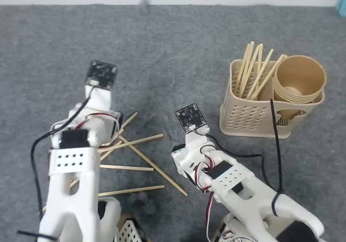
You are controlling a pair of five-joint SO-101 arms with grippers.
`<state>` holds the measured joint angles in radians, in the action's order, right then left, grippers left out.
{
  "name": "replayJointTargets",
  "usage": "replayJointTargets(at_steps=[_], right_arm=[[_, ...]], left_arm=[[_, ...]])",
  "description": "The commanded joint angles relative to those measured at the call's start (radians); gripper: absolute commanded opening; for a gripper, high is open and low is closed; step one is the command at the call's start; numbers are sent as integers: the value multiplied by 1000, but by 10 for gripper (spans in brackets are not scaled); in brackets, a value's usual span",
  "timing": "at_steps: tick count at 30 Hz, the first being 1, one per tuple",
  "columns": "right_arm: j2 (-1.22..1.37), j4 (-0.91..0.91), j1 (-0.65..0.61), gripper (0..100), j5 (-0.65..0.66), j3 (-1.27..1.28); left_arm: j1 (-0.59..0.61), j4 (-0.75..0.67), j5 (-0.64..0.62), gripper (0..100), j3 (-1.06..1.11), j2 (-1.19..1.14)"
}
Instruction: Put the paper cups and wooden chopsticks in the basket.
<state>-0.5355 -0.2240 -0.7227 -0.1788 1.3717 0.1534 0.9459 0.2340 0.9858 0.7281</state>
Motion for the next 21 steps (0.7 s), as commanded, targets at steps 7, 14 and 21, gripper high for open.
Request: replayJointTargets(at_steps=[7,14,21], right_arm=[[7,22,15,8,-8,-60],[10,25,16,8,-6,-60],[12,21,38,8,-6,-74]], left_arm=[[-64,78,77,167,-285,-454],[-63,77,176,167,-441,-713],[-75,61,176,167,-522,-824]])
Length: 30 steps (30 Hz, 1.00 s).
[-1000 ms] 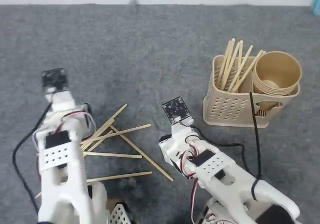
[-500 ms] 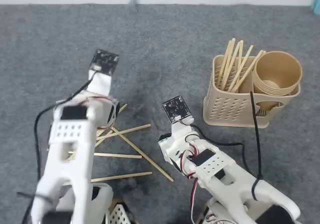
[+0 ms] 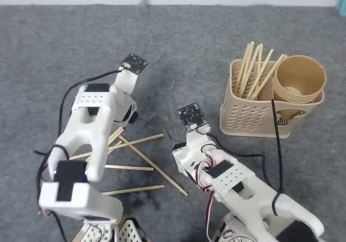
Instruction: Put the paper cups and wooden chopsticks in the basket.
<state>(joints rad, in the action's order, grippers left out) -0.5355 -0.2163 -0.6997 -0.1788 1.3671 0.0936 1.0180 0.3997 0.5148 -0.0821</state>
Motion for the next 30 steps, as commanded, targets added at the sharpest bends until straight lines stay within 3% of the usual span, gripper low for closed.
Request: replayJointTargets(at_steps=[1,9,14,24,30], right_arm=[[12,13,15,8,-6,-69],[12,13,15,8,-6,-69],[12,13,15,8,-6,-69],[12,13,16,8,-6,-71],[12,13,16,8,-6,-71]], left_arm=[[-17,-25,11,167,-53,-31],[-31,-72,8,157,-65,-117],[-31,-69,9,5,-73,-114],[-25,-66,8,13,-74,-107],[-21,-66,5,13,-82,28]])
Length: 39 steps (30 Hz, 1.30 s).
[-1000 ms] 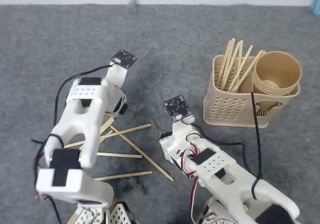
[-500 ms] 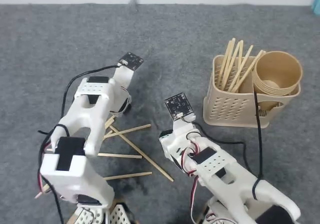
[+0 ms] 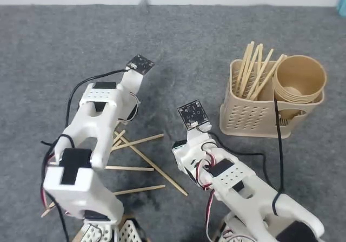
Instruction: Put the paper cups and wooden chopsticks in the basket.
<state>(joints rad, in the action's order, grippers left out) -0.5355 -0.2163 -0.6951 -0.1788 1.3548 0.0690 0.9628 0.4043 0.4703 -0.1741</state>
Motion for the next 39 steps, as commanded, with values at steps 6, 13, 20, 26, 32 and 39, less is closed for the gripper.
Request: replayJointTargets(at_steps=[6,13,20,26,32,39], right_arm=[[12,15,28,8,-6,-61],[12,15,30,8,-6,-61],[12,15,30,8,-6,-61],[12,15,30,8,-6,-61],[12,15,30,8,-6,-61],[12,15,30,8,-6,-61]], left_arm=[[3,-11,-44,13,-30,350],[3,-51,-278,13,-33,555],[3,-204,-427,13,36,779],[-5,-436,-509,13,255,1046],[-6,-726,-559,13,578,1347],[-43,-867,-557,13,682,1542]])
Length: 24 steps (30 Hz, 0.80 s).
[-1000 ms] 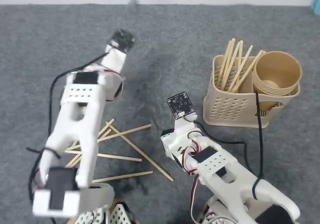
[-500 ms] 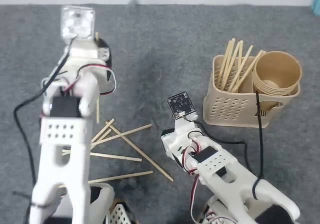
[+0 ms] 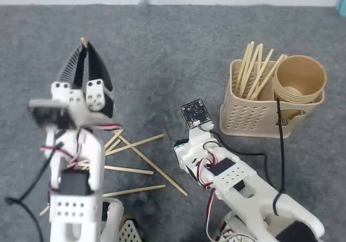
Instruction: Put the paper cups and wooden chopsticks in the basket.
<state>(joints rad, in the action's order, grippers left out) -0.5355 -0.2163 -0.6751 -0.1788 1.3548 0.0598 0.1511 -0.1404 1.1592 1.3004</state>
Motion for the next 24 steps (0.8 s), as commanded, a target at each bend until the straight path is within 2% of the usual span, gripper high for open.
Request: replayJointTargets(at_steps=[1,8,16,21,24], right_arm=[[12,15,10,8,-6,-61],[12,18,10,8,-6,-61],[12,18,10,8,-6,-61],[12,18,12,8,-6,-61],[12,18,12,8,-6,-61]], left_arm=[[-49,-57,-12,13,-25,75],[-242,-58,-14,12,-266,11],[-445,-52,-34,12,-656,-311],[-549,69,-129,12,-914,-540],[-628,107,-164,12,-997,-641]])
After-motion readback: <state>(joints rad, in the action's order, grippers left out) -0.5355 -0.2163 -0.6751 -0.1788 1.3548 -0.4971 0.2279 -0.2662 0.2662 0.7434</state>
